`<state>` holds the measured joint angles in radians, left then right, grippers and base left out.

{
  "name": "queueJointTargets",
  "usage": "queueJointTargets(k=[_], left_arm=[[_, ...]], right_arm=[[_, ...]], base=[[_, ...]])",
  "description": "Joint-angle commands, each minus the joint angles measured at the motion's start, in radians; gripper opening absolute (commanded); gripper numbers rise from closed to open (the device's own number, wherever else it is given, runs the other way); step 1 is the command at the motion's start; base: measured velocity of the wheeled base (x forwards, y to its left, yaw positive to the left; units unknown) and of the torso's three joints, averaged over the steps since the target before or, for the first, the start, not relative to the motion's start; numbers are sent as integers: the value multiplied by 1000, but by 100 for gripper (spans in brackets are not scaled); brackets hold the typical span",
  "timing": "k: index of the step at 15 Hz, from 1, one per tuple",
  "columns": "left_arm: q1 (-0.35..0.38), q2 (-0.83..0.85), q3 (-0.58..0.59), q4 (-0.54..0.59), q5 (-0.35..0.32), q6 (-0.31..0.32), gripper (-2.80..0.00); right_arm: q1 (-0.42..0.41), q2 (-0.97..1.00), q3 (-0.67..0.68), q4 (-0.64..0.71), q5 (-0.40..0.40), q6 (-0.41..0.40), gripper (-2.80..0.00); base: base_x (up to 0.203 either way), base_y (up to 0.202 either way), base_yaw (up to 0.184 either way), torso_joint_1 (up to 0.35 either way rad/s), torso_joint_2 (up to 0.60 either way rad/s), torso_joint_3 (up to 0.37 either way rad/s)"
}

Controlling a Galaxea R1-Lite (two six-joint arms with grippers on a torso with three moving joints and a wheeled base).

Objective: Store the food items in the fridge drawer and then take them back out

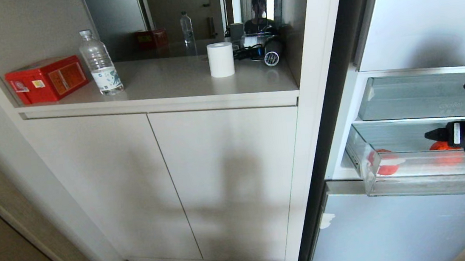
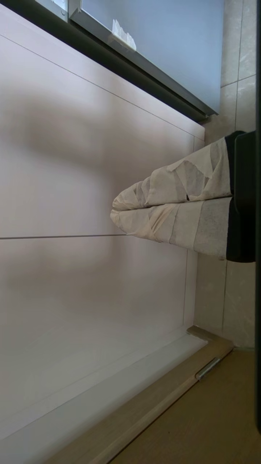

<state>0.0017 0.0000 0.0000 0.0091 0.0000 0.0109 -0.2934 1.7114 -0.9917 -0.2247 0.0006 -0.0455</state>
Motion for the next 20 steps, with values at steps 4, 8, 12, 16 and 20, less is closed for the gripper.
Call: queueJointTargets(k=[4, 8, 12, 16, 20], left_arm=[[1, 2, 0, 0, 0, 0, -280], [1, 2, 0, 0, 1, 0, -280], [1, 2, 0, 0, 0, 0, -280], [1, 2, 0, 0, 0, 0, -280], [1, 2, 0, 0, 0, 0, -280]], right_arm=[[-67, 262, -151, -86, 52, -10, 0], [-78, 292, -265, 114, 53, -16, 0], [-101, 251, -359, 397, 53, -65, 0], [-132, 208, -370, 533, 49, -120, 0], [-163, 154, -365, 655, 47, -142, 0]], base=[[0, 0, 0, 0, 0, 0], [0, 0, 0, 0, 0, 0], [0, 0, 0, 0, 0, 0], [0, 0, 0, 0, 0, 0], [0, 0, 0, 0, 0, 0]])
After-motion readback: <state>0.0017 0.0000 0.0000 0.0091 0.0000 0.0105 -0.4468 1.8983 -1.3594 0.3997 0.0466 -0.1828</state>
